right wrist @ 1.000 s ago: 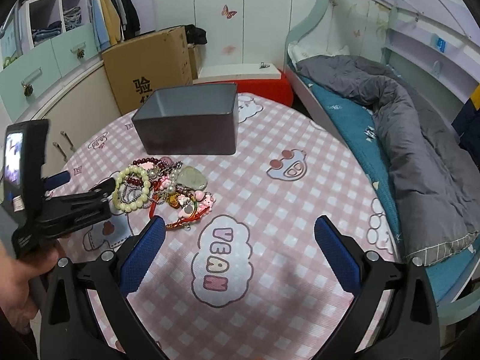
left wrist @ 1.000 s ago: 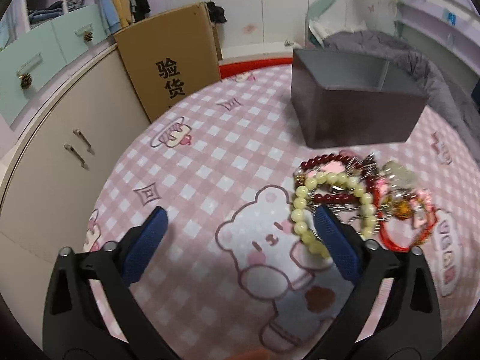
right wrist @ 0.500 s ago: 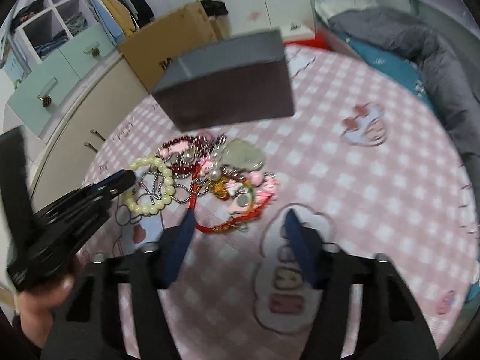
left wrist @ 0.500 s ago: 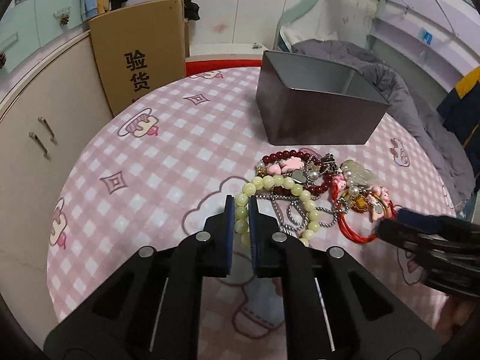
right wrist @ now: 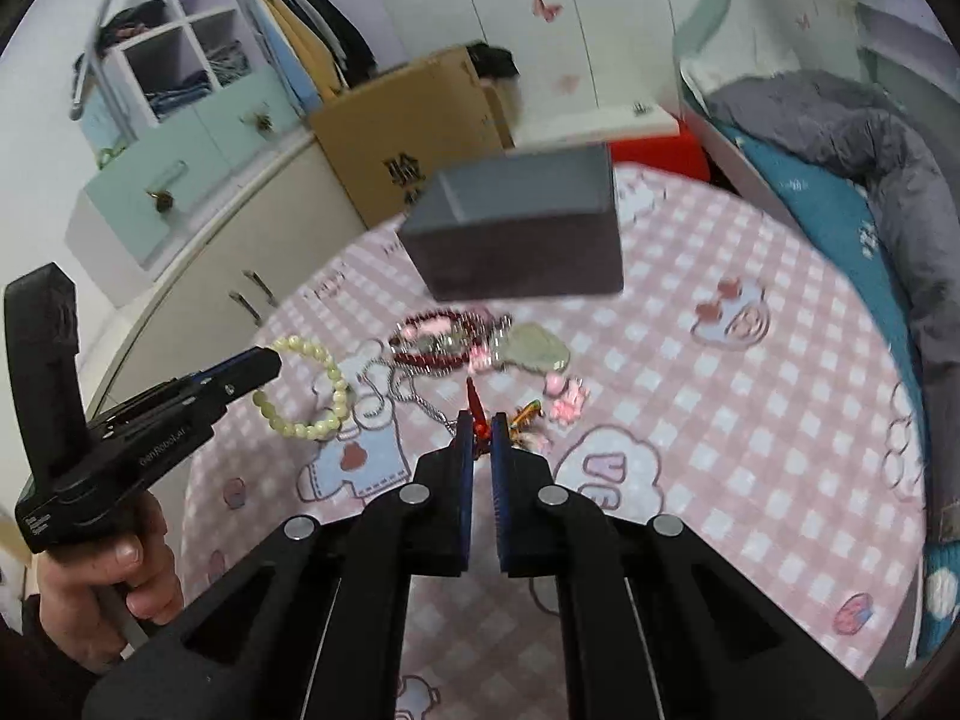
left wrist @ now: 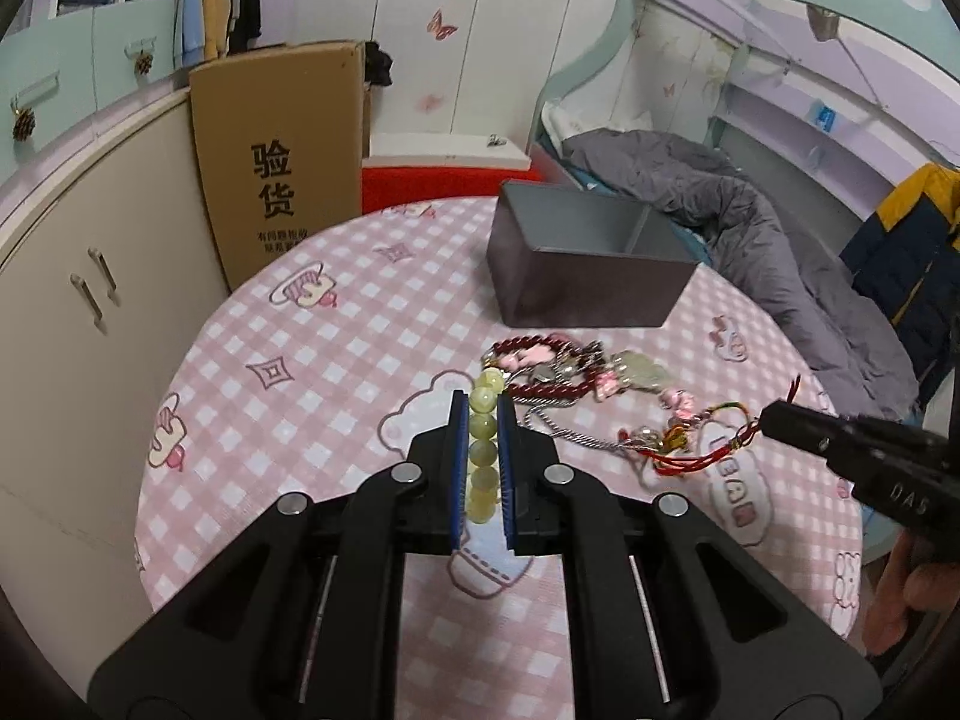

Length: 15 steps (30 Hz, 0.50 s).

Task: Organize jewelry
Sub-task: 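Grasp the pale green bead bracelet with the left gripper while the right gripper grasps a red string bracelet, then lower both held bracelets into the grey metal box and open both grippers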

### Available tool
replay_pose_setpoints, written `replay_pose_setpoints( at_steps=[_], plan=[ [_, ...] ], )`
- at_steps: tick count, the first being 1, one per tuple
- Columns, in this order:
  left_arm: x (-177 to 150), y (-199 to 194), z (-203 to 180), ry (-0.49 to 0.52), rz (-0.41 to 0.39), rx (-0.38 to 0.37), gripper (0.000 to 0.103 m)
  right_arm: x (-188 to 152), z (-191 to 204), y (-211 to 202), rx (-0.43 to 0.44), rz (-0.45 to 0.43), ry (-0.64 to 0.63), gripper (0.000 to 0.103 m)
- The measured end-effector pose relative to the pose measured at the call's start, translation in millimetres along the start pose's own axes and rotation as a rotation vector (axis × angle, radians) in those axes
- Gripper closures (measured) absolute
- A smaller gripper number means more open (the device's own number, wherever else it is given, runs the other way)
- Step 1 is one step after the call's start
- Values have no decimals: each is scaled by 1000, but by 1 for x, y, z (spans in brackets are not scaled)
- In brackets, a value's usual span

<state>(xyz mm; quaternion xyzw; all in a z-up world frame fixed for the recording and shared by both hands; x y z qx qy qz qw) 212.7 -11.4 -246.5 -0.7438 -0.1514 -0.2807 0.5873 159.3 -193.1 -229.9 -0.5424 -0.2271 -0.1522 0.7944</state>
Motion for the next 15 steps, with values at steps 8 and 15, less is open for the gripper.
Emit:
replay_pose_setpoints(
  at_steps=[8, 15],
  plan=[
    [5, -16, -14, 29, -35, -25, 94, 14, 8, -28, 46, -58, -26, 99],
    [38, -39, -30, 66, -99, -91, 94, 58, 22, -50, 56, -137, -92, 99]
  ],
)
Point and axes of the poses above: each gripper's, at about its wrist camera, not at the fingertips, and y roughly the way its jaws point, z to its left, x to its top, the point moved 8 cm from there along y, roughly the way its jaws point, and after that the axes turned 10 degrees about z, right-handed, at the moved point
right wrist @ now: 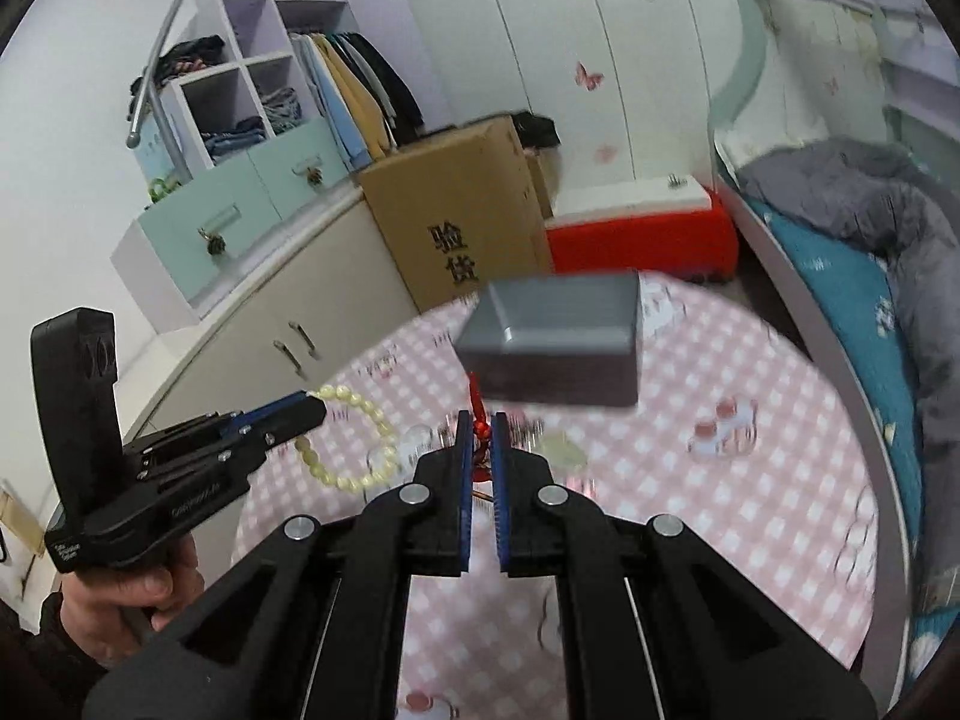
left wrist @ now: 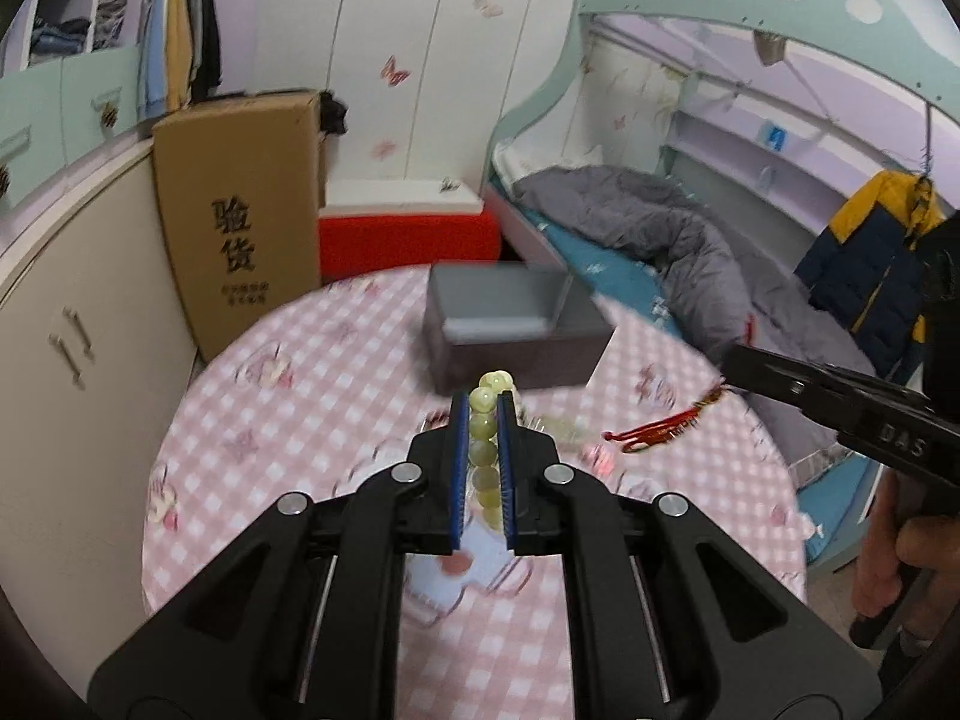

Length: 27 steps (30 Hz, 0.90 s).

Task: Organize jewelry
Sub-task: 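Lower both held bracelets into the grey metal box and open both grippers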

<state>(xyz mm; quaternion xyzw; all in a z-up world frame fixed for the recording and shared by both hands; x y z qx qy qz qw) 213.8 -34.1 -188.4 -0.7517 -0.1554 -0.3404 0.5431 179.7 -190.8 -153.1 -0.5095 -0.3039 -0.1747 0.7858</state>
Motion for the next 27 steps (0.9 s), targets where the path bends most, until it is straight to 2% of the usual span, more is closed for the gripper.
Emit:
replay_pose_setpoints(
  at_steps=[7, 10, 13, 17, 18, 19, 20, 21, 22, 23, 24, 27],
  plan=[
    [73, 6, -16, 41, -72, -41, 94, 75, -10, 10, -6, -55, -46, 99],
    [102, 22, -22, 55, -74, -51, 94, 97, -18, 28, -10, -35, -45, 99],
    [121, 49, -23, 63, -38, -44, 93, 106, -29, 55, -22, 19, -32, 99],
    [128, 94, -12, 31, 63, 12, 91, 99, -54, 97, -67, 109, 17, 95],
    [128, 102, -9, 24, 84, 21, 73, 94, -62, 108, -90, 136, 29, 90],
    [125, 111, -3, 5, 114, 42, 37, 89, -68, 116, -107, 158, 38, 82],
    [123, 114, 3, -15, 121, 68, 27, 85, -76, 120, -124, 171, 62, 80],
    [122, 114, 9, -31, 111, 76, 18, 84, -79, 120, -120, 173, 81, 65],
    [123, 111, 11, -35, 101, 62, 17, 82, -84, 117, -120, 164, 109, 33],
    [123, 107, 13, -45, 90, 48, 16, 80, -93, 110, -155, 131, 146, 17],
    [123, 101, 19, -62, 76, 58, 12, 80, -98, 104, -166, 105, 164, 8],
    [120, 82, 27, -65, 42, 129, 12, 71, -105, 92, -171, 99, 213, 8]
  ],
)
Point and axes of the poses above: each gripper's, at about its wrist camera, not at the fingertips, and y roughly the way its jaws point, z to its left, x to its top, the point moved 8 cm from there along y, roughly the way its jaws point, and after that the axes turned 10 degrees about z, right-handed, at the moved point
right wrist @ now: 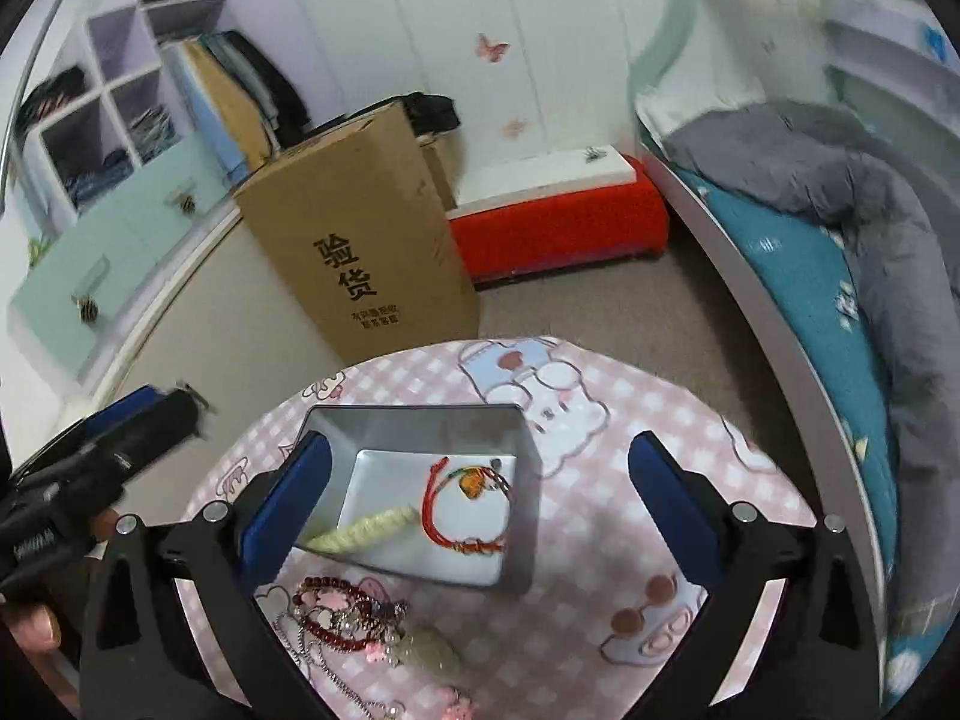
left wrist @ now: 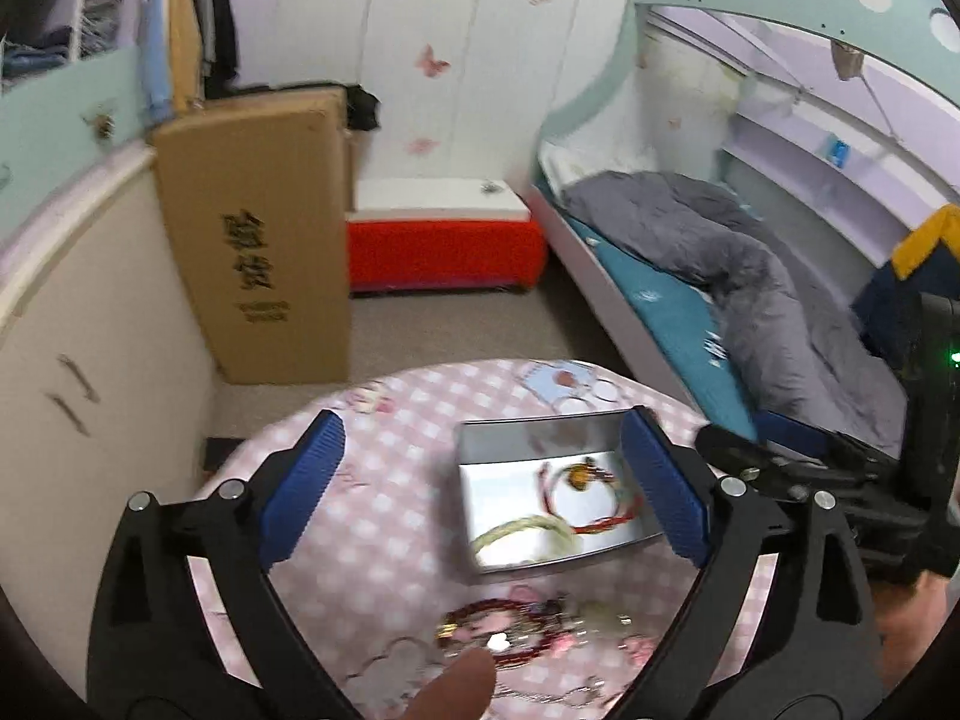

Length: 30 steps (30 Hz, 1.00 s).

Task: Organize jewelry
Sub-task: 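Lower both held bracelets into the grey metal box and open both grippers, then grasp the pink bear charm with the right gripper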

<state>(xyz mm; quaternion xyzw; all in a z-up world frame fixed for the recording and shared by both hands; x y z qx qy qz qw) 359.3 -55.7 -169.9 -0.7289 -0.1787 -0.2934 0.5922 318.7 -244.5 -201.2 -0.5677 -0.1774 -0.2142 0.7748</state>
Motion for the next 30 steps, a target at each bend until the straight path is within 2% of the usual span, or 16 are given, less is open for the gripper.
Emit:
replay_pose_setpoints(
  at_steps=[6, 14, 21, 27, 30],
  plan=[
    [-15, -37, 9, 0, -59, 81, 11, -9, 4, -31, -18, -62, 1, 8],
    [-46, -79, 14, 0, -119, 94, 11, -7, 26, -71, -39, -144, -64, 8],
    [-79, -98, 18, -7, -119, 69, 11, -41, 31, -105, -45, -196, -89, 8],
    [-108, -101, 20, -2, -104, 73, 11, -83, 27, -107, -56, -174, -94, 8],
    [-126, -83, 19, 7, -48, 71, 11, -108, 20, -97, -51, -135, -77, 8]
  ],
)
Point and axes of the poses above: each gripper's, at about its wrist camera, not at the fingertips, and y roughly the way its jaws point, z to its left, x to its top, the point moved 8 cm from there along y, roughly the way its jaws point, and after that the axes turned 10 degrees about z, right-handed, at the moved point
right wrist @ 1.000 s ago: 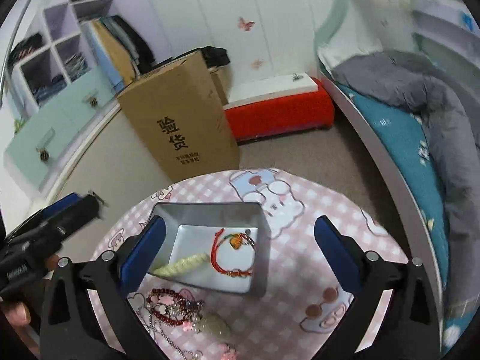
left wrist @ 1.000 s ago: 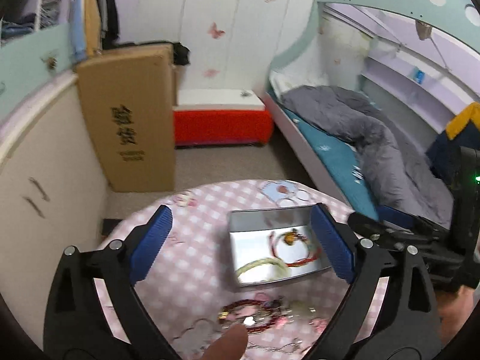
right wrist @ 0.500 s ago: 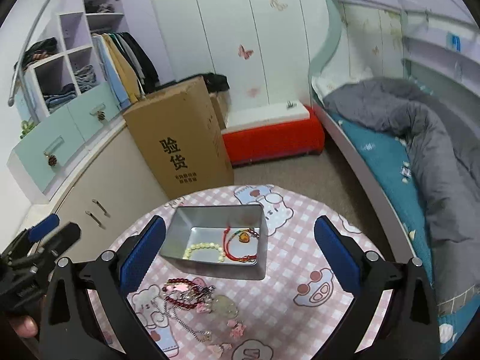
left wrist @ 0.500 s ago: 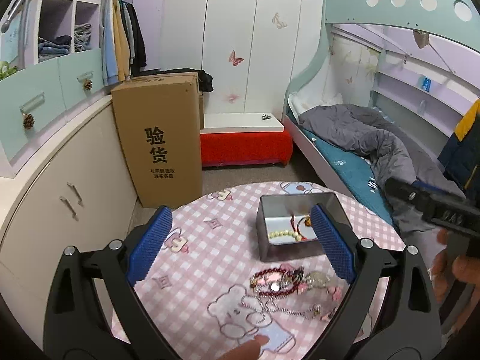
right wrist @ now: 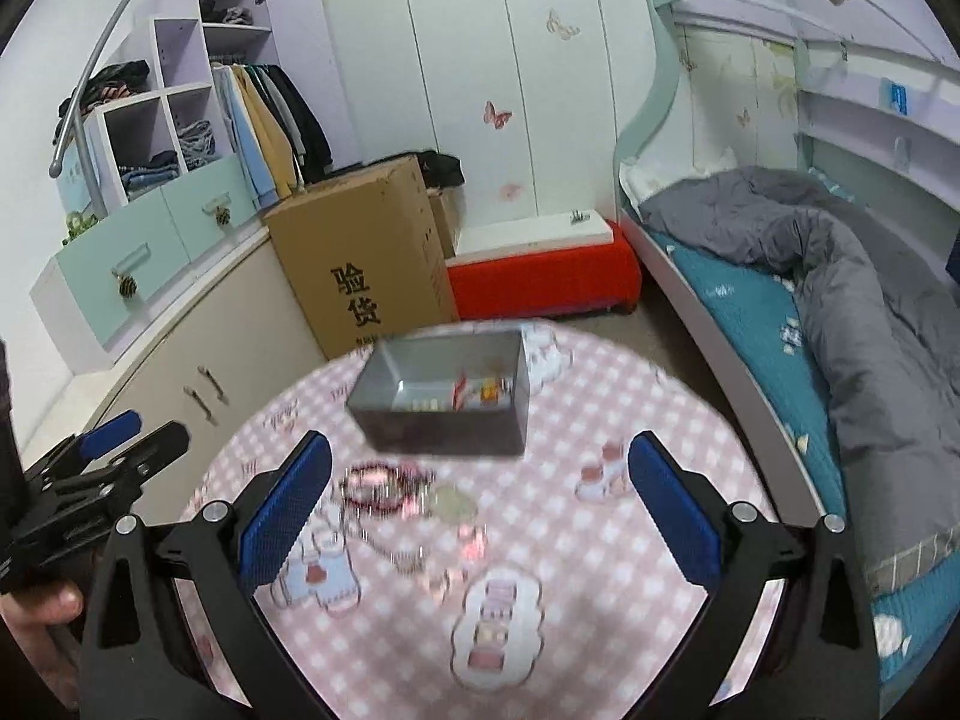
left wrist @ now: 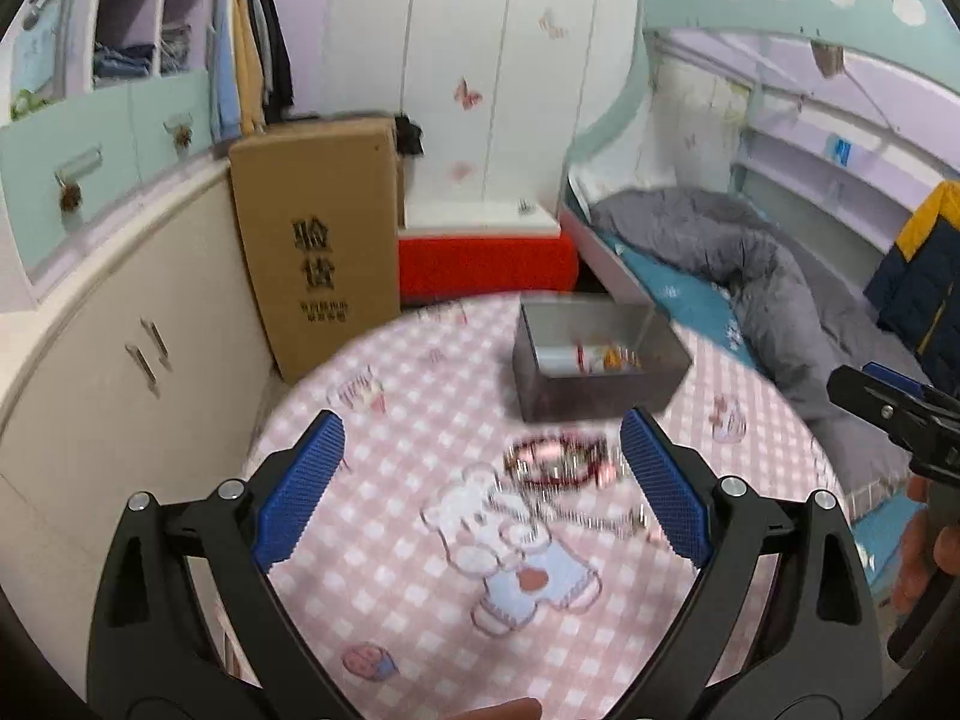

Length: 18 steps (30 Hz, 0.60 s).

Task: Organize jewelry
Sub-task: 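Grasp the pink bear charm with the right gripper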

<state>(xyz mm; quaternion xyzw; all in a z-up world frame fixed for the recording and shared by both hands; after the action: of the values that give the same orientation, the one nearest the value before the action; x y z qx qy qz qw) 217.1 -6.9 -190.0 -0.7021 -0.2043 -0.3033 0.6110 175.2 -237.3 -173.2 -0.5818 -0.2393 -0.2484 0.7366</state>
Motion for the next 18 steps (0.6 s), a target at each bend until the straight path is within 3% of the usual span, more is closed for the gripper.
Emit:
replay_pose_setpoints(
  at_steps=[7, 14, 18],
  plan=[
    [-34, 49, -10, 51, 116, 47, 11, -46, -1, 30, -11, 121, -12, 8],
    [-51, 66, -16, 44, 170, 25, 11, -80, 6, 70, -1, 232, -70, 8],
    [-57, 66, -16, 35, 185, 20, 11, -86, 20, 95, 12, 272, -137, 26]
  ],
)
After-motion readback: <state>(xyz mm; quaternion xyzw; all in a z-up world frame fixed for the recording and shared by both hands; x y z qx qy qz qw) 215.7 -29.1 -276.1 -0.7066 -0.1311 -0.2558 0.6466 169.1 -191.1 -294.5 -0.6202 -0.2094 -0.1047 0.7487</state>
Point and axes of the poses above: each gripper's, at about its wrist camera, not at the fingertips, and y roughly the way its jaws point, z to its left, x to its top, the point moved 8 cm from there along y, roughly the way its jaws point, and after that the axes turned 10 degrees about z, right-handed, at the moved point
